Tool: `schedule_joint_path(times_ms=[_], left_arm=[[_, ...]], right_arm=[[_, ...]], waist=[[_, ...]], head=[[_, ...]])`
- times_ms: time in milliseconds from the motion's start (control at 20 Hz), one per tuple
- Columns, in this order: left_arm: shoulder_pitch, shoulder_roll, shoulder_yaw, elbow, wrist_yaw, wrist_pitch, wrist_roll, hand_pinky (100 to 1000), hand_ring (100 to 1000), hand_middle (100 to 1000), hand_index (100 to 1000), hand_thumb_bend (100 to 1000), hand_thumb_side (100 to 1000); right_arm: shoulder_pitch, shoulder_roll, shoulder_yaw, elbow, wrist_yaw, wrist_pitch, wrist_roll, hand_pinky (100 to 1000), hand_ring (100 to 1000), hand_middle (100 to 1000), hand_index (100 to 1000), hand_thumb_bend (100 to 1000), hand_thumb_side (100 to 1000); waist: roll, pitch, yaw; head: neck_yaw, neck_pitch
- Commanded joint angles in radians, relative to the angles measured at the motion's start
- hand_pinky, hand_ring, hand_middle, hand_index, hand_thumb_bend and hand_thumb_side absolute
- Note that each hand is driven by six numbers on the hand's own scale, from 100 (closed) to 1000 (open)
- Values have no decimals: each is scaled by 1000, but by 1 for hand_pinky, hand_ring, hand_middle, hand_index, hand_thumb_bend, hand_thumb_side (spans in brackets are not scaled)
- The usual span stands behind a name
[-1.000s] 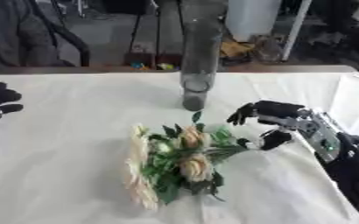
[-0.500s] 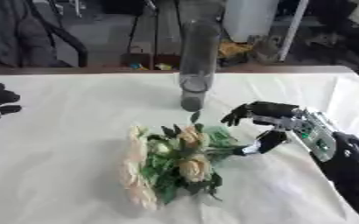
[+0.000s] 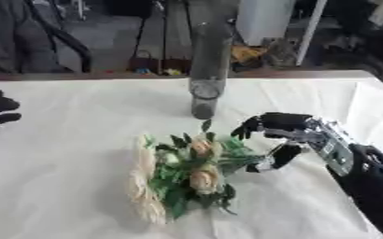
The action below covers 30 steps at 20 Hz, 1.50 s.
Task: Arrange flowers into the vase.
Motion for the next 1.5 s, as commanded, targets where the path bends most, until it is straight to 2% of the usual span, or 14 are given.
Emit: schedule_joint_path(times_ms=[50,250,700,1250,1500], left_arm=[[-10,22,3,-13,2,-2,-2,748,746,639,767,617,930],[-10,22,3,-14,3,-2,-1,748,745,639,767,617,930],[-10,22,3,-15,3,-2,-2,748,745,639,767,617,930],[-12,19,2,-15,2,-2,-3,749,743,639,768,615,931],[-12,17,2,-17,3,-3,-4,749,743,639,768,613,931]], right_arm=[[-8,-25,-9,-28,40,-207,163,742,664,654,888,434,383],[-4,-24,-15,-29,89,-207,106,724,635,617,852,413,356],[-9,-18,-15,-3,161,-207,21,706,613,591,830,384,369],[-4,4,-3,22,165,-207,4,680,587,563,811,354,377],[8,11,-8,21,146,-207,1,643,541,520,765,345,375]], waist=[[4,-7,-2],[5,-6,-3],[6,-5,-3],[10,-1,3],[18,1,7]], head=[[-3,-13],[-3,-17],[1,-19],[-3,-18],[-4,-18]])
